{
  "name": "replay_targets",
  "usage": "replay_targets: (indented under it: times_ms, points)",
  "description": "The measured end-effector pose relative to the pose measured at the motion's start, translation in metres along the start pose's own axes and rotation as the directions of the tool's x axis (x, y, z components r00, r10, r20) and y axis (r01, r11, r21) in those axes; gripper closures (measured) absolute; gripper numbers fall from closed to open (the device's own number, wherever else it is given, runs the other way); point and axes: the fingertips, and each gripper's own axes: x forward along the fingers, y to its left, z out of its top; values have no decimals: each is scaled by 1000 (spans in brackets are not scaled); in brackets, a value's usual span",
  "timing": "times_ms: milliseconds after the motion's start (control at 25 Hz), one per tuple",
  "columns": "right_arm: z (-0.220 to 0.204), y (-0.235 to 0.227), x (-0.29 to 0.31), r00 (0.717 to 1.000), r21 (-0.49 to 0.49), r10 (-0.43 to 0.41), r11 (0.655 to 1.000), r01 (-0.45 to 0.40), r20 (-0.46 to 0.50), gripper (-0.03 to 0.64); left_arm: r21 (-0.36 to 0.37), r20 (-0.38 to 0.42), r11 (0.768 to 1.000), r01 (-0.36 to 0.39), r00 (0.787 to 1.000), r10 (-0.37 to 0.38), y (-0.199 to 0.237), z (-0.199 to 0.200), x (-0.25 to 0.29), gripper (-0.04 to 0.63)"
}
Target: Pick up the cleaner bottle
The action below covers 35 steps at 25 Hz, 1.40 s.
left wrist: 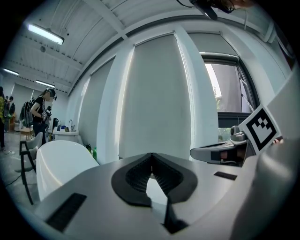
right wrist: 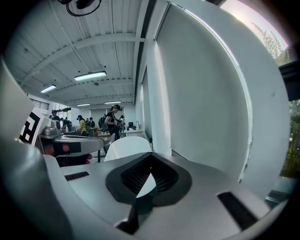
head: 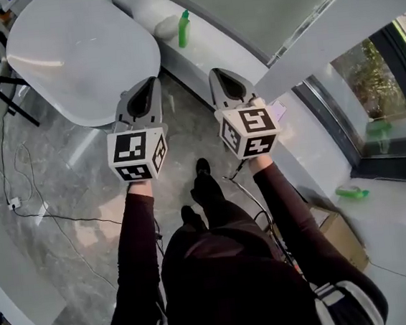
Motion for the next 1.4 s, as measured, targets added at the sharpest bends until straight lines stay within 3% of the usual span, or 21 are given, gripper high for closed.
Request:
replay_targets:
  times_ms: [280, 600, 1120, 1400]
  points:
    - [9, -51, 56, 1000, 7, 16, 1000, -16, -24, 615, -18, -17, 1000, -22, 1000, 22, 11, 2, 81, 586]
    - [22, -91, 89, 999, 0, -11, 1000, 11, -34, 615, -11, -15, 998, -54, 998, 54, 31, 7, 136, 586]
    - [-1, -134, 146, 991, 21, -85, 996, 87, -105, 615, -26, -112, 999, 42, 993, -44, 47, -39, 228, 581]
    - [-20, -152, 194, 981, 39, -116, 992, 123, -156, 615, -30, -175, 995, 91, 980, -95, 65, -75, 284, 517]
